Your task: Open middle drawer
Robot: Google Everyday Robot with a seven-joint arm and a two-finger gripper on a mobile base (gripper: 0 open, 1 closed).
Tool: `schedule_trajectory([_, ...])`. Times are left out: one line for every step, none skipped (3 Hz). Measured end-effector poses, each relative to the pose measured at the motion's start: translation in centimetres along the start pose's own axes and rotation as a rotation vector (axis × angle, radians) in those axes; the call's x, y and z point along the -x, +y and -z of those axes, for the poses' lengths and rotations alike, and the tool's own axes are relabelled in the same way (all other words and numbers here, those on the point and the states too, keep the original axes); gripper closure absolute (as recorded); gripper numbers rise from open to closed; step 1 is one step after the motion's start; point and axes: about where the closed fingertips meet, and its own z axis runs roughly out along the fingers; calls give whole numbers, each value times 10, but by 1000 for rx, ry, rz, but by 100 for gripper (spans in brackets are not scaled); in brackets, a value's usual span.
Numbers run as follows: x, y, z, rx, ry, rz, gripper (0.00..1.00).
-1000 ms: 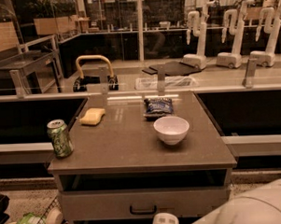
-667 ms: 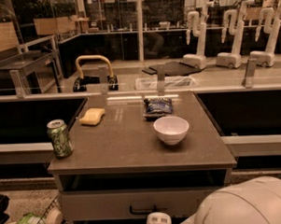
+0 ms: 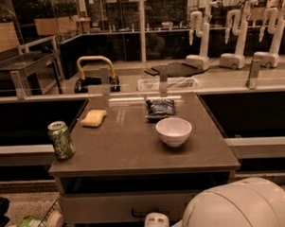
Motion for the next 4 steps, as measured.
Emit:
schedule_trajectory([-6,1,2,5,14,-10,71])
schedule_trajectory([-6,1,2,5,14,-10,94])
schedule_trajectory([-6,1,3,5,14,-10,100])
schedule_trajectory([-6,1,3,5,14,-10,100])
